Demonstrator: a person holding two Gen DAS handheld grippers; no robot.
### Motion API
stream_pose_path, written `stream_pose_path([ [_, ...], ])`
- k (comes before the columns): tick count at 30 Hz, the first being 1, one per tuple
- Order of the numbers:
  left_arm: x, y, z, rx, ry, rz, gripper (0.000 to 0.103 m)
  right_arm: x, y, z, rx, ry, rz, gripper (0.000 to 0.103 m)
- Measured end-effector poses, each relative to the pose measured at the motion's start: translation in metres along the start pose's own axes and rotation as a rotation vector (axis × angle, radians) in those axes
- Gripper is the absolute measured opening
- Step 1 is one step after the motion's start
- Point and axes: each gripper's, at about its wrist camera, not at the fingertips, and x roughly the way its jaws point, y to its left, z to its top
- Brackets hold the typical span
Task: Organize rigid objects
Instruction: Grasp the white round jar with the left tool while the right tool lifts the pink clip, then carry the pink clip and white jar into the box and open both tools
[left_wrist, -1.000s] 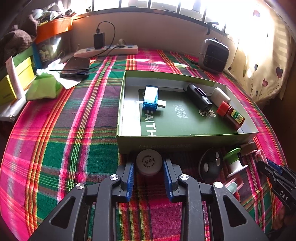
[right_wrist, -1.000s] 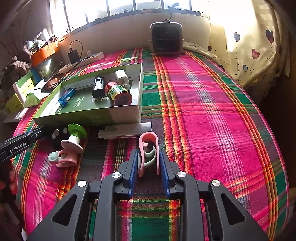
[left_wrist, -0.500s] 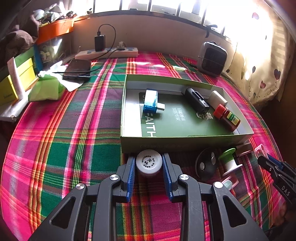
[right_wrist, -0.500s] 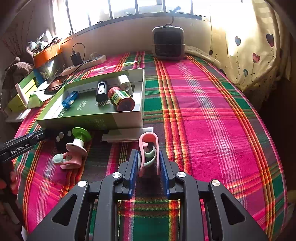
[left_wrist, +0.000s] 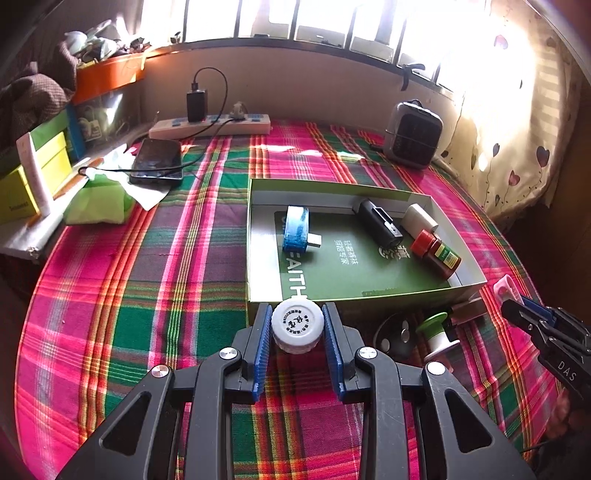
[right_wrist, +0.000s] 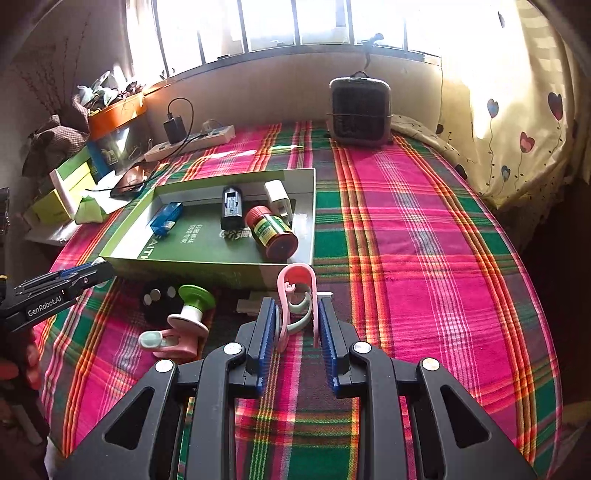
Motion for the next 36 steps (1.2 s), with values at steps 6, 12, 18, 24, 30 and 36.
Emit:
stream_pose_path([
  [6,-0.003,0.001,0.012,0.005,-0.016,-0.014,0.026,-0.001,0.011,0.016,-0.033,-0.011,0.045,0.025],
  [12,0.003,0.002,0.023,0.011,-0.009,-0.026,0.026,0.009,0.025,0.037,-0.069,-0.003,0.088,0.025],
  [18,0.013,0.004,0.031,0.006,-0.001,-0.033,0.026,0.024,0.038,0.06,-0.09,-0.005,0.134,0.025],
  [24,0.025,0.004,0.038,0.002,0.009,-0.039,0.026,0.047,0.051,0.082,-0.124,0.02,0.168,0.025],
  [30,0.038,0.002,0.043,0.008,0.027,-0.041,0.026,0.081,0.066,0.095,-0.138,0.08,0.215,0.025],
  [36,0.049,0.002,0.045,0.012,0.046,-0.038,0.026,0.109,0.076,0.102,-0.156,0.131,0.237,0.025],
])
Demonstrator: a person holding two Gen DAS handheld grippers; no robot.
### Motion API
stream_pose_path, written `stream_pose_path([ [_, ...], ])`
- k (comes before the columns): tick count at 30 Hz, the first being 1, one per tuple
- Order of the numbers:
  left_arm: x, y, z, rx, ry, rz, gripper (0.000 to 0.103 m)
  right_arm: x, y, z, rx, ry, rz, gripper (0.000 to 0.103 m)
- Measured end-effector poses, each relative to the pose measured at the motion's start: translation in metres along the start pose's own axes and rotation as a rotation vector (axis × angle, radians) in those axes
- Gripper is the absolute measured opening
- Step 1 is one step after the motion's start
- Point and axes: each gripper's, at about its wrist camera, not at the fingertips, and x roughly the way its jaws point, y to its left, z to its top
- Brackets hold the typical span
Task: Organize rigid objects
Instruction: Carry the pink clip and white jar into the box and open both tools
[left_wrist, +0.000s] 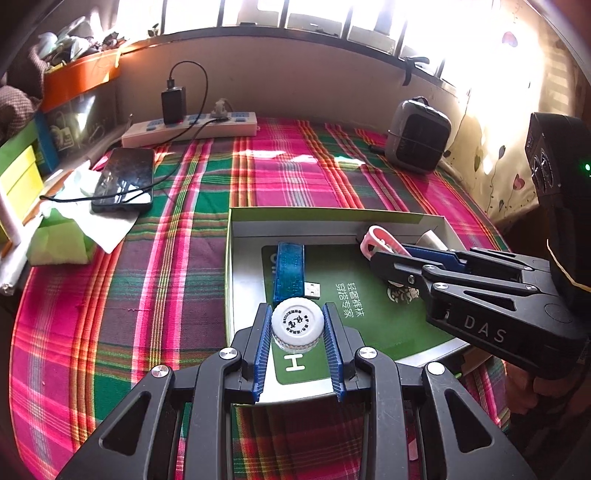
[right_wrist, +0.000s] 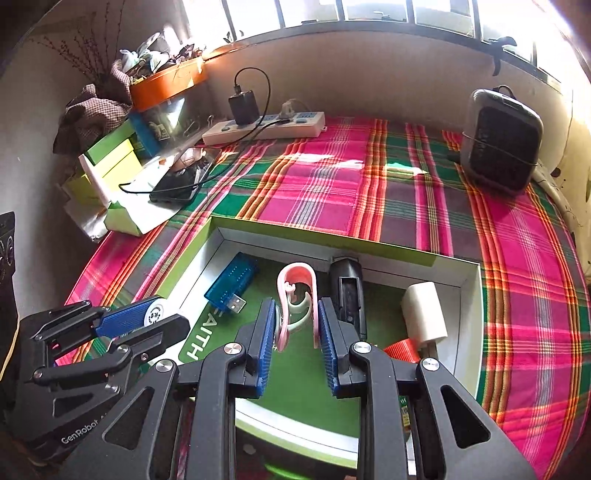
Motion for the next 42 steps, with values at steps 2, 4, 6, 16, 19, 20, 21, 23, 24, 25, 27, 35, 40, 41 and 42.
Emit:
stream_pose_path([
  [2,0.003,0.001,0.0,-0.003,0.005,-0.001,0.026,0.007,-0.002,0.002,0.007,0.013,0.004,0.025],
  [4,0.005,0.001,0.0,-0.003,0.006,-0.002,0.026,0.013,-0.001,0.005,0.002,0.024,0.002,0.025],
  [6,0.009,0.001,0.001,0.0,0.013,-0.002,0.026,0.019,0.0,0.007,-0.005,0.036,0.004,0.025],
  [16,0.023,0.002,0.003,-0.002,0.033,-0.011,0.026,0.043,0.009,0.012,-0.049,0.074,-0.009,0.025],
  [19,0.025,0.001,0.004,0.001,0.034,-0.015,0.026,0.047,0.01,0.013,-0.057,0.079,-0.012,0.025],
  [20,0.026,0.001,0.004,0.003,0.035,-0.017,0.026,0.049,0.009,0.013,-0.058,0.08,-0.011,0.025],
  [21,0.026,0.001,0.004,0.002,0.037,-0.019,0.026,0.05,0.01,0.014,-0.061,0.084,-0.01,0.025],
  [23,0.026,0.0,0.004,0.007,0.035,-0.02,0.026,0.053,0.01,0.014,-0.066,0.09,-0.006,0.025],
  [24,0.027,0.001,0.004,0.007,0.037,-0.022,0.026,0.054,0.01,0.014,-0.07,0.091,-0.007,0.025],
  [25,0.027,0.001,0.004,0.007,0.039,-0.024,0.026,0.055,0.011,0.014,-0.074,0.092,-0.004,0.025],
  [27,0.028,0.0,0.004,0.01,0.041,-0.024,0.026,0.056,0.012,0.016,-0.084,0.09,-0.002,0.025],
  [35,0.029,-0.001,0.003,0.02,0.041,-0.016,0.027,0.061,0.017,0.019,-0.114,0.096,0.016,0.025],
  [40,0.029,-0.001,0.003,0.023,0.042,-0.013,0.027,0.063,0.019,0.022,-0.129,0.104,0.025,0.025],
  [41,0.029,-0.001,0.003,0.023,0.041,-0.013,0.027,0.063,0.02,0.022,-0.133,0.106,0.027,0.025],
  [42,0.029,-0.001,0.003,0.023,0.042,-0.012,0.027,0.064,0.02,0.022,-0.136,0.107,0.029,0.025],
])
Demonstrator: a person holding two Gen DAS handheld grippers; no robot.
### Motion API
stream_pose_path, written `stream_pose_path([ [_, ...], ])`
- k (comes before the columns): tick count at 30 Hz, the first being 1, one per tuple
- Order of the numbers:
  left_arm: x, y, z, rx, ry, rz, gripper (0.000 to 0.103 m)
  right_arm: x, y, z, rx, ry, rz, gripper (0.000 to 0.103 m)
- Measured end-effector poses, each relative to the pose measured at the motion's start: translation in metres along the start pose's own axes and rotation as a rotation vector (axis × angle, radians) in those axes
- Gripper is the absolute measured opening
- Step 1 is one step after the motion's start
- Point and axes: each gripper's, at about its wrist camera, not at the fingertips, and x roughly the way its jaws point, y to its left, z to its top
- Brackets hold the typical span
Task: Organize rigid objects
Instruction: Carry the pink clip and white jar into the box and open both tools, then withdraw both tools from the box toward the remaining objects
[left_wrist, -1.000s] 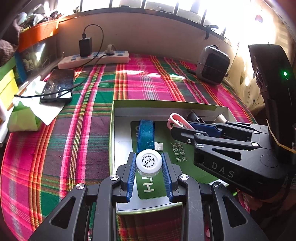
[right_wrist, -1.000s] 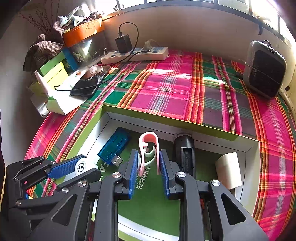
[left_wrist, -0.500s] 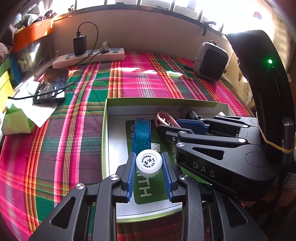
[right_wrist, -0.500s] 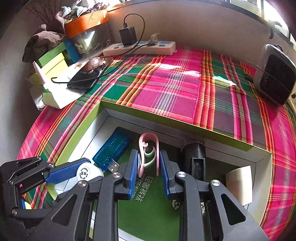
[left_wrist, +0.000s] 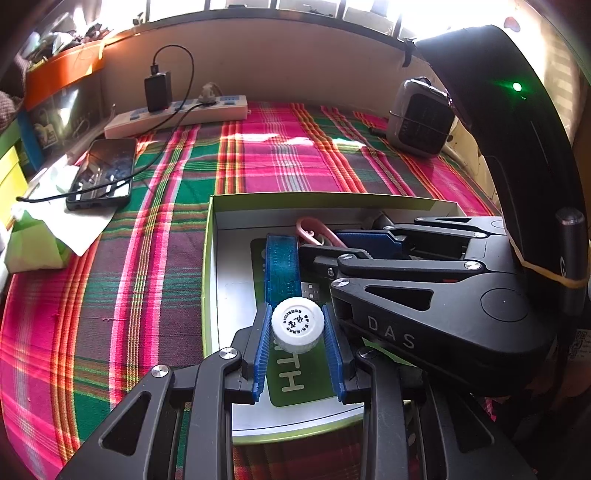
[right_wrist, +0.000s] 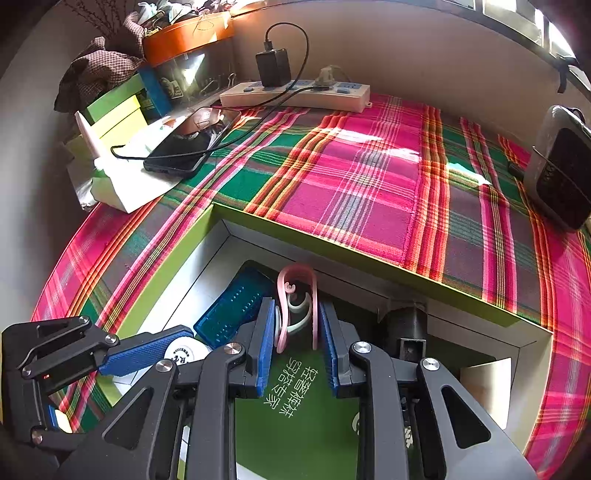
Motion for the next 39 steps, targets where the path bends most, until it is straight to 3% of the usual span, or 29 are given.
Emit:
stream_pose_path([
  [15,0.0,-0.001,0.0,-0.006,0.002,-0.004,0.028,0.002,0.003,0.002,-0.018,0.007,0.011,0.026],
  [22,-0.002,-0.003,-0.001,-0.003,0.006,-0.005,0.033,-0.002,0.001,0.0,-0.002,-0.001,0.004,0.038],
  [31,-0.013,-0.006,-0.004,-0.008,-0.002,0.001,0.038,-0.019,-0.002,-0.004,0.019,-0.034,0.002,0.045],
  [39,-0.034,-0.009,-0.011,-0.012,-0.032,0.0,0.038,-0.045,-0.005,-0.014,0.053,-0.08,0.001,0.046],
])
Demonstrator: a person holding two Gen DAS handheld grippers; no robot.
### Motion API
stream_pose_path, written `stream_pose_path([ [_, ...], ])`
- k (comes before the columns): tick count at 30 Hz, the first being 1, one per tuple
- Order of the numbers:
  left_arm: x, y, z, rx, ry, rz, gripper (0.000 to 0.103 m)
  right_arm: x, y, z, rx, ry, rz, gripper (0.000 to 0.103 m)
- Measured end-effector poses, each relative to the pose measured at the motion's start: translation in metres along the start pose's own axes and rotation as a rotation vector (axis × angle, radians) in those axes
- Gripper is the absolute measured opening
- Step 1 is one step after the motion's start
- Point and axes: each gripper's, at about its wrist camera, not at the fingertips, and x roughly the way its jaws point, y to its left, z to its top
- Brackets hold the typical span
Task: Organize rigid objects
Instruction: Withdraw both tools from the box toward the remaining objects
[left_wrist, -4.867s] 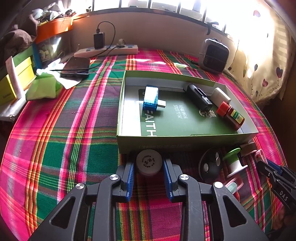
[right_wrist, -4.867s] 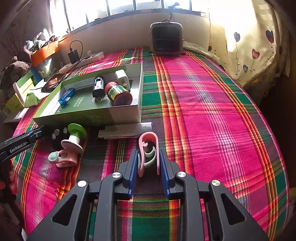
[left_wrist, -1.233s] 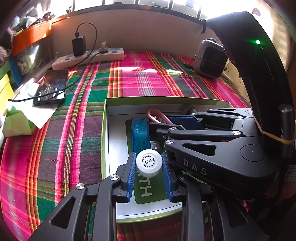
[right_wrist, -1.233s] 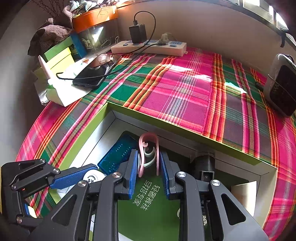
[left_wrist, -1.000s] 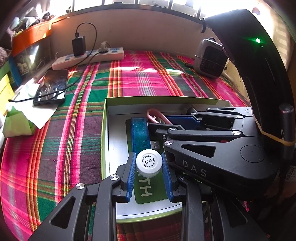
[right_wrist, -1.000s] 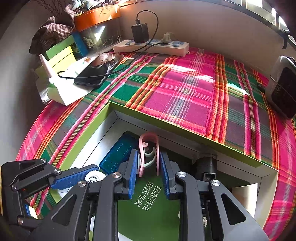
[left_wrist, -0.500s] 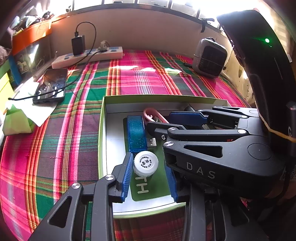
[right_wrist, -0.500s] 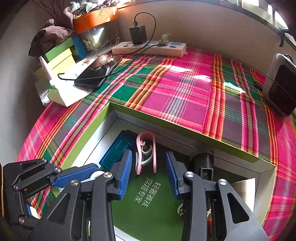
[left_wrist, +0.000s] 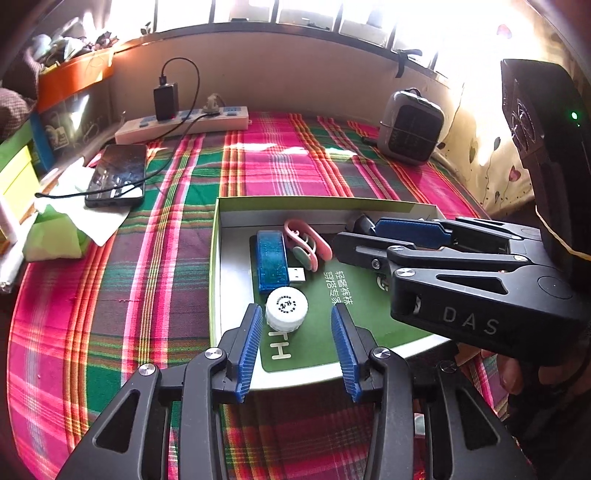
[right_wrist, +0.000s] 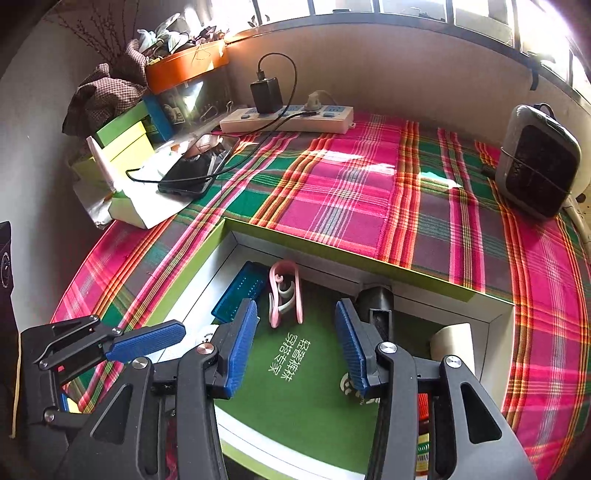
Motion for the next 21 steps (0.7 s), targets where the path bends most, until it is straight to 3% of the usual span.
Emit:
stream_pose_path([
  [10,-0.025,-0.003,-0.018,-0.024,-0.028,-0.015,0.038,-0.041,-0.002,-0.024,0.027,-0.049,-0.027,0.046],
  [21,-0.044,-0.007,-0.042,-0.036,-0.039,-0.048,0.038,-0.085,0.002,-0.083,0.051,-0.096,-0.032,0.046],
])
